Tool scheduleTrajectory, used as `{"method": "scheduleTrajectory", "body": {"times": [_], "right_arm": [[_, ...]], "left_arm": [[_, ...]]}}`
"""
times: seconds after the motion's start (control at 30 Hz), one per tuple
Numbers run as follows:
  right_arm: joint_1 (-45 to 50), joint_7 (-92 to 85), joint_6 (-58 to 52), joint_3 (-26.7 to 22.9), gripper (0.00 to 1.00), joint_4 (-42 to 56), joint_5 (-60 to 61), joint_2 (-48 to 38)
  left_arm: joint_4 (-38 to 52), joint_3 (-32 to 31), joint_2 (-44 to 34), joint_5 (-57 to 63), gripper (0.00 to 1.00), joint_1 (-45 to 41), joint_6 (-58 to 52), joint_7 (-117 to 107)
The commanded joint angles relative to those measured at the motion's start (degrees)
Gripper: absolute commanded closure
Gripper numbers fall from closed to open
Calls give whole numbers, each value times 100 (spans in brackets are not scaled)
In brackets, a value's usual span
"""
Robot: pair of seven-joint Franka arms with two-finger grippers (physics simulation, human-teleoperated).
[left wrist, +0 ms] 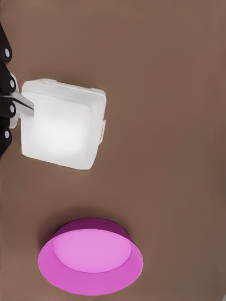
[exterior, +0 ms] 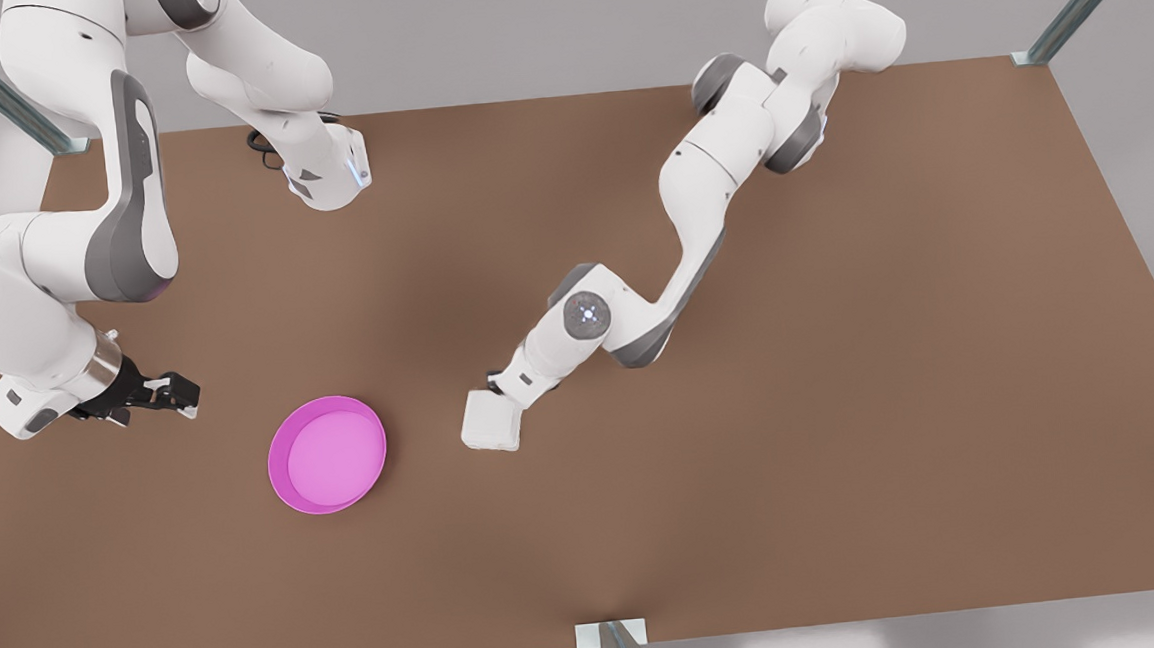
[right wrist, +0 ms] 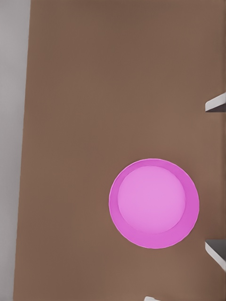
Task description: Pack egg into the box and close the box lid
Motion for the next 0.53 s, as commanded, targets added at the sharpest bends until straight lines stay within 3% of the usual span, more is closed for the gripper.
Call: {"method": "scheduleTrajectory", "body": {"times": [0.0,0.03,0.07,0.17,0.23,0.27,0.3,0.33,0.5], "right_arm": [[-1,-182,-7,2,0,3,14,-4],[-1,-182,-7,2,0,3,14,-4],[-1,-182,2,2,0,3,14,-4],[8,-182,2,2,0,3,14,-4],[-1,-182,2,2,0,3,14,5],[-1,-182,2,2,0,3,14,-4],[-1,-182,2,2,0,3,14,-4],[-1,-182,-7,2,0,3,14,-4],[-1,-243,-393,-59,0,152,14,-57]], "left_arm": [[9,-375,-612,-43,79,712,-2530,-219],[9,-429,-1262,-43,55,1407,-3964,-44],[9,-385,-1509,176,0,1899,-4501,-17],[9,-394,-1966,1740,0,2971,-5925,1324],[-70,-368,-2368,2480,0,3121,-6321,2276],[-2118,34,-3701,2392,0,3280,-5587,4325],[-2804,511,-4480,1365,0,3306,-4968,4852],[-2786,837,-4665,959,0,3306,-5090,4843],[-2417,801,-4638,968,0,3262,-5522,4817]]}}
